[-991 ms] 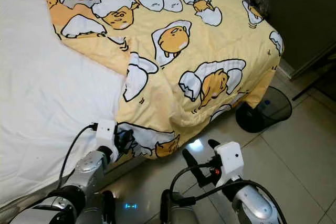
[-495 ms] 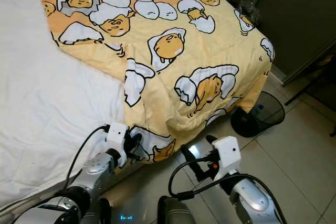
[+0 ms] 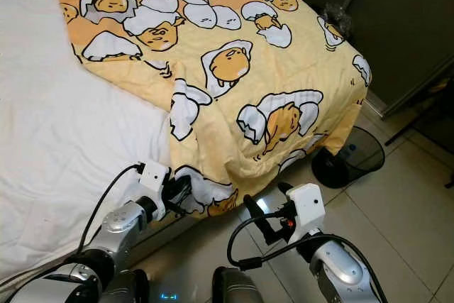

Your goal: Clean up the room

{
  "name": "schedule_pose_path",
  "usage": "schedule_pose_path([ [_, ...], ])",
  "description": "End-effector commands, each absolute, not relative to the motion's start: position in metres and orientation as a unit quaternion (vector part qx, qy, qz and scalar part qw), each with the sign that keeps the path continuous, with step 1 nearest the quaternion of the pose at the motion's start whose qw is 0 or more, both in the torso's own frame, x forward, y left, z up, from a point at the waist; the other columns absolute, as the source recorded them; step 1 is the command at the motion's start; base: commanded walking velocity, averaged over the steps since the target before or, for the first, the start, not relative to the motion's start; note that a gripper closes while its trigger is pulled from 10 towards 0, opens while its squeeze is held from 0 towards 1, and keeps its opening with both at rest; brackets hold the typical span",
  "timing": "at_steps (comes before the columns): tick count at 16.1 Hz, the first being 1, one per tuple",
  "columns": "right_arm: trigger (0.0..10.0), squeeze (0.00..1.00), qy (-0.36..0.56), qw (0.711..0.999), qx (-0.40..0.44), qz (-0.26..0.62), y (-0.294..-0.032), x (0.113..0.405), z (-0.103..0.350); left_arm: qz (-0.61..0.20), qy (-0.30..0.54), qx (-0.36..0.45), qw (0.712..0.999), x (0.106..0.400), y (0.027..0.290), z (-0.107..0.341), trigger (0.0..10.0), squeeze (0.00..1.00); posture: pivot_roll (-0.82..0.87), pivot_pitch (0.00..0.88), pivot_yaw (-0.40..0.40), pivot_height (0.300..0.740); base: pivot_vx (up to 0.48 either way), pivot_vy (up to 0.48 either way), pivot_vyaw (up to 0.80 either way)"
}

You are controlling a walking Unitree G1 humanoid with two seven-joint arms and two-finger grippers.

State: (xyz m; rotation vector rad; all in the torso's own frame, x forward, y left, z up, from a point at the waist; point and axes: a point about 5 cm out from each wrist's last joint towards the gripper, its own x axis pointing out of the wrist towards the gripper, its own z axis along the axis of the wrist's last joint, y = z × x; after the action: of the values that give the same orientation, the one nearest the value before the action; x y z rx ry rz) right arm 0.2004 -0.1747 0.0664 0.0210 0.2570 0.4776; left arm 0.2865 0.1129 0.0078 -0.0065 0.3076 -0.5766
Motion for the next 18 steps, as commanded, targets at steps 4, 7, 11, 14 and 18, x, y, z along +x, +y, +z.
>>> schedule_pose_path([
  [4, 10.0, 0.0, 0.133, 0.962, 0.016, 0.239, -0.184, 0.201, 0.069, -0.393, 0.122, 0.009, 0.911, 0.271, 0.104, 0.008, 0.0, 0.0, -0.21, 0.136, -0.13, 0.731, 0.0, 0.0, 0.0],
  [7, 10.0, 0.0, 0.139, 0.959, 0.009, 0.249, -0.19, 0.2, 0.071, -0.444, 0.116, 0.004, 0.889, 0.261, 0.103, 0.006, 0.0, 0.0, -0.21, 0.139, -0.135, 0.731, 0.0, 0.0, 0.0],
  [11, 10.0, 0.0, 0.128, 0.96, 0.005, 0.249, -0.193, 0.208, 0.077, -0.494, 0.099, -0.001, 0.864, 0.25, 0.097, 0.007, 0.0, 0.0, -0.21, 0.141, -0.133, 0.731, 0.0, 0.0, 0.0],
  [14, 10.0, 0.0, 0.123, 0.962, 0.008, 0.244, -0.194, 0.213, 0.079, -0.534, 0.084, -0.013, 0.841, 0.24, 0.089, 0.009, 0.0, 0.0, -0.2, 0.138, -0.132, 0.731, 0.0, 0.0, 0.0],
  [18, 10.0, 0.0, 0.133, 0.955, 0.022, 0.264, -0.188, 0.209, 0.076, -0.567, 0.09, -0.028, 0.818, 0.224, 0.087, 0.005, 0.0, 0.0, -0.2, 0.137, -0.132, 0.731, 0.0, 0.0, 0.0],
])
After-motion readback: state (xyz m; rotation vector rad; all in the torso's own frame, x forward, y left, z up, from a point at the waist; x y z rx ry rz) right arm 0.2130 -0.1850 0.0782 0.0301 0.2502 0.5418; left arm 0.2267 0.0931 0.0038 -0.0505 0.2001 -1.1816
